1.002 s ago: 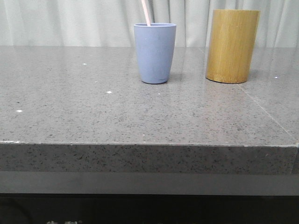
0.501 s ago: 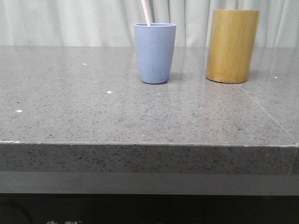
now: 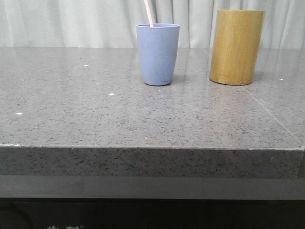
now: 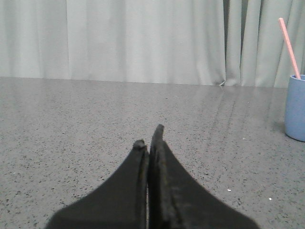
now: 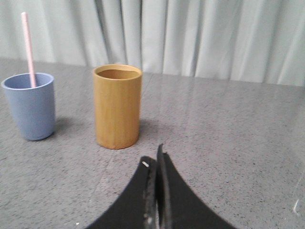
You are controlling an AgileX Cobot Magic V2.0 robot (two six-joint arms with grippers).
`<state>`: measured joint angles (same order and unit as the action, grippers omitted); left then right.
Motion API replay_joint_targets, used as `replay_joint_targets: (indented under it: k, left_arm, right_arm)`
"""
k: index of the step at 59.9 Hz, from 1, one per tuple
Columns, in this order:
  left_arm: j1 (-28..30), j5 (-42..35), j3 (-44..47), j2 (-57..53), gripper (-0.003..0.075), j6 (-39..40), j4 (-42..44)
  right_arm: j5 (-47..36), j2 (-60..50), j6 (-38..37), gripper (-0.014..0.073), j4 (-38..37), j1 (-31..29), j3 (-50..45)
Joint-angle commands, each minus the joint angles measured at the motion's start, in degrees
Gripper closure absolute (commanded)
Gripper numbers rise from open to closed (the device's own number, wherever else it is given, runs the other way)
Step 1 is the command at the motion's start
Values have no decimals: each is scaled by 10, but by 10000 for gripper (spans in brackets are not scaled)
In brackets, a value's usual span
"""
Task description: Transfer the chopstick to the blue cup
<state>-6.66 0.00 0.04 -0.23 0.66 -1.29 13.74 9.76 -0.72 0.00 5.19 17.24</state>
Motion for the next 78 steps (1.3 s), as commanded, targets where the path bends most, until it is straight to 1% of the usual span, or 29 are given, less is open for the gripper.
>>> replay_joint_targets:
  k: [1, 6, 12, 19, 25, 59, 66, 78]
  left_arm:
    - [-3, -47, 6, -15, 739, 5, -6]
    - [-3, -47, 6, -15, 739, 5, -6]
    - [-3, -47, 6, -15, 739, 5, -6]
    - [-3, -47, 6, -15, 739, 5, -6]
    - [-3, -47, 6, -15, 739, 5, -6]
    - [-3, -47, 6, -15, 739, 5, -6]
    - [-3, -47, 6, -15, 739, 5, -6]
    - [-3, -47, 6, -15, 739, 5, -6]
  right_arm:
    - [-121, -31, -1, 662, 13, -19, -45]
    - [-145, -59, -1, 662, 19, -36, -92]
    - [-147, -84, -1, 662, 19, -52, -130]
    - [-151, -112, -1, 662, 19, -55, -160]
    - [-177, -116, -1, 662, 20, -55, -186]
    - [-170, -116, -1, 662, 20, -58, -186]
    - [-170, -116, -1, 662, 20, -71, -186]
    - [-170, -116, -1, 662, 20, -70, -186]
